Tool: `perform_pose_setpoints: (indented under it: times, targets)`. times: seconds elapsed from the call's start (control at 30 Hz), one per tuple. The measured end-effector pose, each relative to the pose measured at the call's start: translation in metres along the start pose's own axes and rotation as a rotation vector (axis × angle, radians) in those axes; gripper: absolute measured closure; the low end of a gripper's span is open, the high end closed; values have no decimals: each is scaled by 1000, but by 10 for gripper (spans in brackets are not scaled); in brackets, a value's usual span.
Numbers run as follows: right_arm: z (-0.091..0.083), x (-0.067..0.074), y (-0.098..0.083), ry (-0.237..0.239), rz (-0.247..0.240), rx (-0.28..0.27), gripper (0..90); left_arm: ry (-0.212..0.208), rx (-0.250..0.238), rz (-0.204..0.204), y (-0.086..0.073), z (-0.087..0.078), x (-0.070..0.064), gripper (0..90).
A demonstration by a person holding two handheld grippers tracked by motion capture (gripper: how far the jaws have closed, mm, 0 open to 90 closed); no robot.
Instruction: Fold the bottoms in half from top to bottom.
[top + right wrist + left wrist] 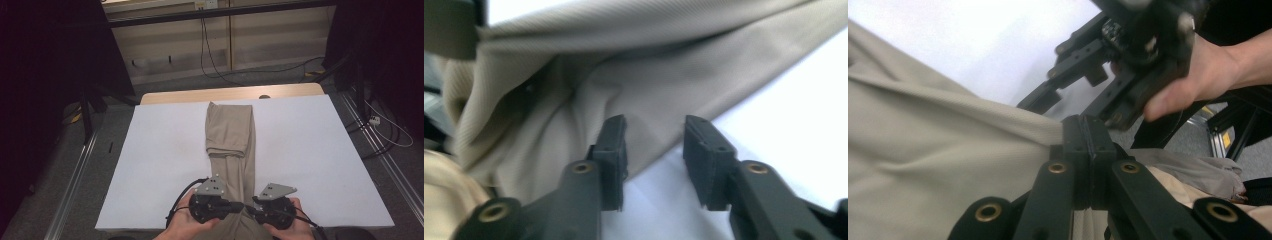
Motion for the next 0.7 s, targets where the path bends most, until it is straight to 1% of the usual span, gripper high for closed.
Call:
perform_pose_setpoints:
  times: [0.03, 0.07, 0.1, 0.13, 0.17, 0.2, 0.3, 0.33, 0.37, 0.4, 0.43, 0.47, 0.5, 0.53, 0.57, 0.6, 0.63, 0.67, 0.7]
  targets:
    - [0, 0, 0, 0, 0, 0, 700, 0, 0, 0, 0, 0, 0, 900]
    - [0, 2, 1, 15, -6, 8, 900, -6, 4, 2, 1, 3, 0, 900]
    - [0, 2, 1, 15, -6, 8, 900, -8, 10, 6, 2, 6, -1, 900]
    - [-1, 2, 0, 13, 7, 11, 900, -8, 15, 9, 2, 9, -1, 900]
    - [-6, 1, -2, 10, 19, 27, 900, -15, 31, 10, 2, 17, -2, 900]
    - [-6, 1, -2, 10, 19, 27, 900, -15, 31, 10, 2, 17, -2, 900]
    - [-16, -6, -10, 13, 67, 39, 900, -31, 42, 9, 2, 28, -3, 900]
    - [-24, -10, -17, 6, 85, 48, 900, -46, 64, 7, -1, 35, -4, 900]
    - [-24, -10, -17, 6, 85, 48, 900, -46, 64, 7, -1, 35, -4, 900]
    - [-27, -13, -19, 13, 94, 58, 900, -48, 70, 3, -4, 39, -4, 900]
    - [-29, -16, -21, 19, 116, 51, 885, -49, 81, -2, -7, 42, -3, 898]
    - [-31, -18, -22, 30, 123, 37, 816, -52, 82, -13, -10, 44, -2, 886]
    - [-33, -24, -16, 22, 134, -9, 763, -61, 89, -27, -13, 44, 0, 800]
    - [-33, -24, -16, 22, 134, -9, 763, -56, 83, -33, -14, 42, 1, 800]
    - [-33, -26, -13, 29, 138, -23, 755, -38, 79, -36, -15, 38, 2, 749]
    - [-32, -28, -7, 40, 136, -43, 725, -37, 68, -31, -15, 33, 4, 727]
    - [-29, -31, -1, 40, 140, -63, 703, -38, 49, -42, -16, 27, 6, 724]
    - [-26, -34, 5, 36, 143, -71, 684, -33, 33, -52, -16, 19, 9, 703]
    - [-14, -38, 19, 55, 137, -80, 628, -10, 24, -47, -17, 10, 12, 655]
Point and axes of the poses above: each handheld gripper's, and its own axes: z roughly forward along the jaws, y roughly out of its top, x roughly to its left, the point moved 3 cm from there along z, roughly forward along the jaws, and after that the axes turned 5 degrees about -y, right-handed, at the moved point
